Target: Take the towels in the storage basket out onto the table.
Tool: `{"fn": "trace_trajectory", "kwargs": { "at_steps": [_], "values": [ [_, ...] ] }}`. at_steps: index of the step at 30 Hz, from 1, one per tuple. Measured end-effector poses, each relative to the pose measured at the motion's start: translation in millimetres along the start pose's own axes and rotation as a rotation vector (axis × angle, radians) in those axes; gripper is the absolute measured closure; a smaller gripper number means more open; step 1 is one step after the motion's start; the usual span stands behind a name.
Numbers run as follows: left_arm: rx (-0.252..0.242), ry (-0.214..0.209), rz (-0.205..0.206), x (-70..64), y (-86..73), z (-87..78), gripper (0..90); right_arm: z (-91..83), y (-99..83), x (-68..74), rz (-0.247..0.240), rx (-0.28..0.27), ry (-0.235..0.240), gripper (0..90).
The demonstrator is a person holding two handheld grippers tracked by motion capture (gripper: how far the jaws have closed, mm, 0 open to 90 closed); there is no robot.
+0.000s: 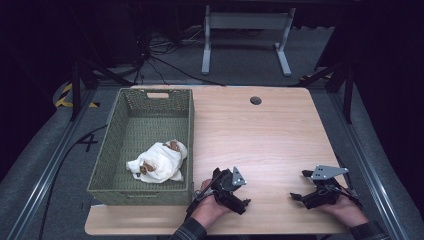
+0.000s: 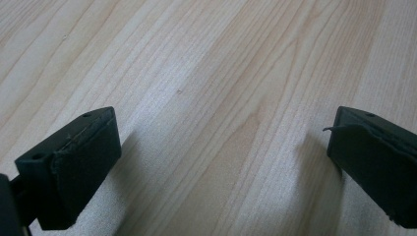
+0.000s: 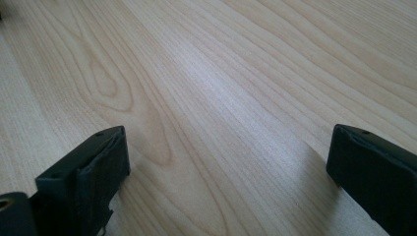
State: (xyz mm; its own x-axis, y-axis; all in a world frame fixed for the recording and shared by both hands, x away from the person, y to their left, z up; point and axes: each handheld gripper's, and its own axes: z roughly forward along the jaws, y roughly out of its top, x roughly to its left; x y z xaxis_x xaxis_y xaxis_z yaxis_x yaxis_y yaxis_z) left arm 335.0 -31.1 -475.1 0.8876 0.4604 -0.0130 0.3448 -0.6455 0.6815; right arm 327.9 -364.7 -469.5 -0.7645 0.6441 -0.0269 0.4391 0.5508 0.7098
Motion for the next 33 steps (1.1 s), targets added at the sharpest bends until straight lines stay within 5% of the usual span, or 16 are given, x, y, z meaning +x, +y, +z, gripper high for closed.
{"fn": "trace_trajectory", "kwargs": {
  "at_steps": [24, 27, 33],
  "values": [
    [0.054, 0.004, -0.011, -0.7, 10.4, -11.8, 1.2, -0.7, -0.6, 0.5, 0.001, 0.001, 0.001, 2.6],
    [0.039, -0.018, -0.046, 1.2, 11.4, -14.0, 1.9, -0.7, -0.6, 0.6, 0.001, 0.001, 0.001, 2.6],
    [0.055, 0.009, -0.041, -0.9, 17.2, -19.8, 2.0, -0.4, -0.3, 0.3, 0.0, 0.003, 0.003, 2.2]
  ]
}}
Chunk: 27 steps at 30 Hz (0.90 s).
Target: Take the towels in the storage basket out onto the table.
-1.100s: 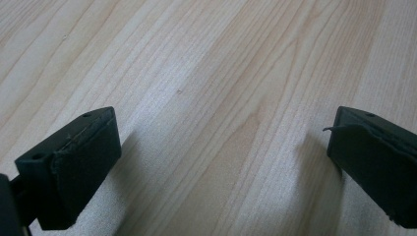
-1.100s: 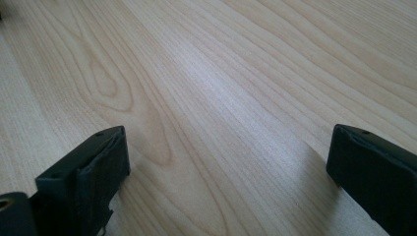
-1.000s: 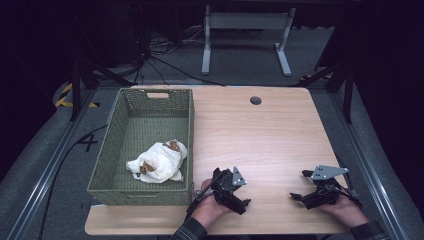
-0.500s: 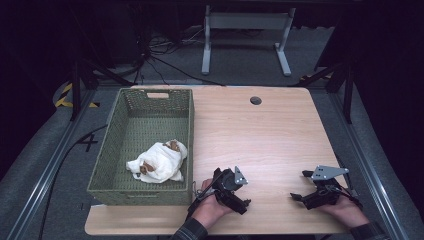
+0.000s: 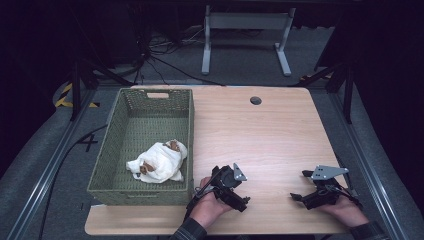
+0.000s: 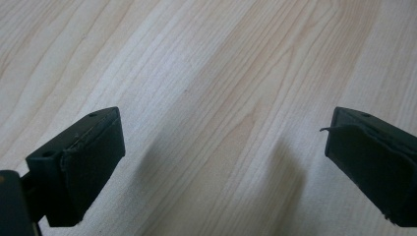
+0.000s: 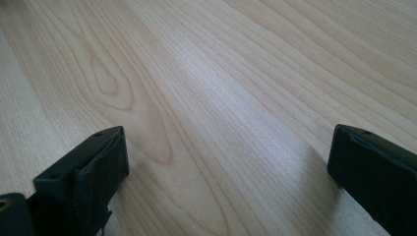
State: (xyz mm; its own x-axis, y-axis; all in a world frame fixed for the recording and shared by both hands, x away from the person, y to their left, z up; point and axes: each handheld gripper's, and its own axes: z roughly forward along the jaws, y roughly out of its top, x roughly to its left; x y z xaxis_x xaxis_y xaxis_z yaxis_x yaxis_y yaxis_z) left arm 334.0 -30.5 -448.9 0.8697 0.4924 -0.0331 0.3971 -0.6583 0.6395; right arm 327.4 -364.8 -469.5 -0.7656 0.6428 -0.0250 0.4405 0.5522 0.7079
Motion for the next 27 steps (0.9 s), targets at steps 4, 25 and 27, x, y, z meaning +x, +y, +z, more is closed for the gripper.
{"fn": "trace_trajectory", "kwargs": {
  "at_steps": [4, 25, 27],
  "values": [
    [-0.009, 0.01, -0.003, -0.1, 3.2, -9.1, 2.0, 0.0, 0.0, 0.0, 0.0, 0.0, 0.0, 2.2],
    [0.006, 0.027, -0.017, 7.8, 12.6, -38.3, 3.2, 0.0, 0.0, 0.0, 0.0, 0.001, 0.0, 2.1],
    [-0.001, 0.028, -0.022, 9.4, 13.7, -40.9, 3.2, 0.0, 0.0, 0.0, -0.001, 0.001, 0.0, 2.1]
  ]
}}
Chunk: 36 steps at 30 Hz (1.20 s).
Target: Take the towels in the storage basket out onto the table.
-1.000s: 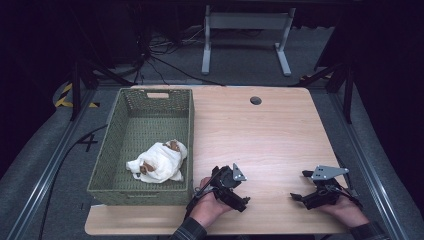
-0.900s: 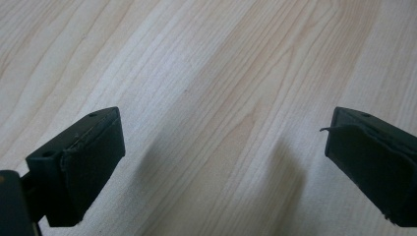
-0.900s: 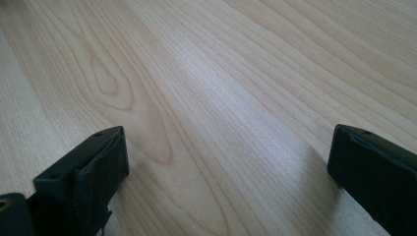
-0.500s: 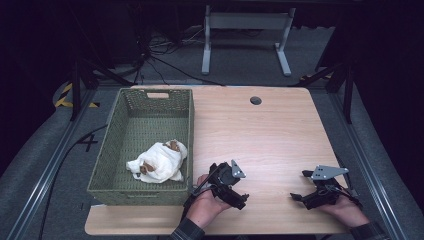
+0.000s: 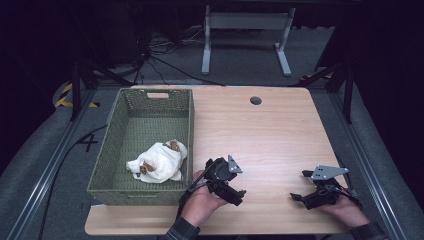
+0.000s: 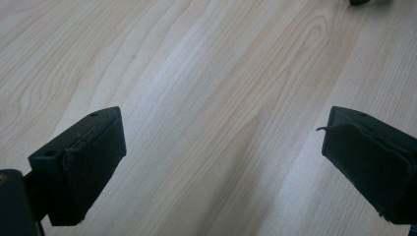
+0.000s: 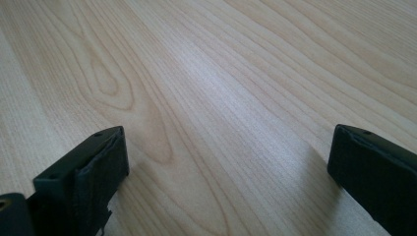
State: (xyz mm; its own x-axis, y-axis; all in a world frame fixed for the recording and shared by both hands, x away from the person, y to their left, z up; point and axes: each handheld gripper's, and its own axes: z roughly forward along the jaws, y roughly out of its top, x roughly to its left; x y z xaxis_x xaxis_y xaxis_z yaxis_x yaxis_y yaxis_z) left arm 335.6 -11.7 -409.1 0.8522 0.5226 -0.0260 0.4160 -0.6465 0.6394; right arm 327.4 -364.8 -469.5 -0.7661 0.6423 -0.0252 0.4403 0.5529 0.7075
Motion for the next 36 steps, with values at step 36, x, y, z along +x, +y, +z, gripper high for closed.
{"fn": "trace_trajectory", "kwargs": {
  "at_steps": [36],
  "values": [
    [-0.022, -0.095, 0.041, 26.3, 30.5, -33.4, 3.1, 0.3, 0.2, -0.2, -0.003, 0.001, 0.002, 1.8]
  ]
}}
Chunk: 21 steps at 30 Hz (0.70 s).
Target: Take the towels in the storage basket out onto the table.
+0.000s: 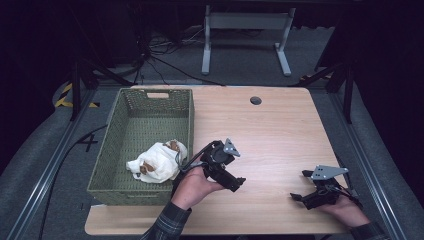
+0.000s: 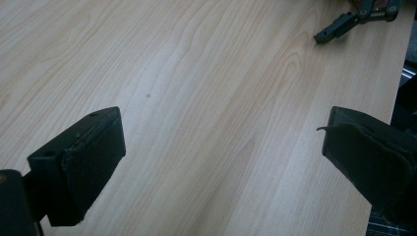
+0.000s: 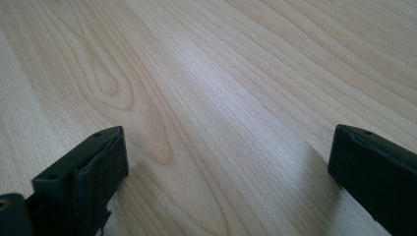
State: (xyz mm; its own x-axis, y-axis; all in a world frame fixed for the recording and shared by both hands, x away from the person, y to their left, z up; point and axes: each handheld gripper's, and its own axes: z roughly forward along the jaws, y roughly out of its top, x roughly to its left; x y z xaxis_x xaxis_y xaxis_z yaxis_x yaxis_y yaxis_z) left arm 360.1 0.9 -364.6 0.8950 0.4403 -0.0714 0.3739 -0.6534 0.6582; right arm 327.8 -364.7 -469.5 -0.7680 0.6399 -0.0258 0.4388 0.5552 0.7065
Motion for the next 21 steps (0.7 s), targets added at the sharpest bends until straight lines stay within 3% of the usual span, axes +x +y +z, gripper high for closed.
{"fn": "trace_trajectory", "kwargs": {
  "at_steps": [5, 10, 13, 21],
  "values": [
    [-0.014, -0.028, -0.025, 10.2, 1.1, -6.3, 3.2, 0.2, 0.1, -0.2, -0.001, -0.001, 0.002, 1.8],
    [-0.011, -0.014, -0.021, 19.3, 2.0, -11.5, 3.2, 0.3, 0.2, -0.3, -0.002, 0.0, 0.002, 1.7],
    [-0.023, -0.034, -0.045, 24.6, 0.5, -13.5, 3.7, 0.3, 0.2, -0.3, -0.001, 0.0, 0.002, 1.7],
    [-0.033, -0.015, -0.064, 39.9, -3.9, -26.9, 4.0, 0.3, 0.2, -0.3, -0.002, -0.001, 0.002, 1.7]
  ]
}}
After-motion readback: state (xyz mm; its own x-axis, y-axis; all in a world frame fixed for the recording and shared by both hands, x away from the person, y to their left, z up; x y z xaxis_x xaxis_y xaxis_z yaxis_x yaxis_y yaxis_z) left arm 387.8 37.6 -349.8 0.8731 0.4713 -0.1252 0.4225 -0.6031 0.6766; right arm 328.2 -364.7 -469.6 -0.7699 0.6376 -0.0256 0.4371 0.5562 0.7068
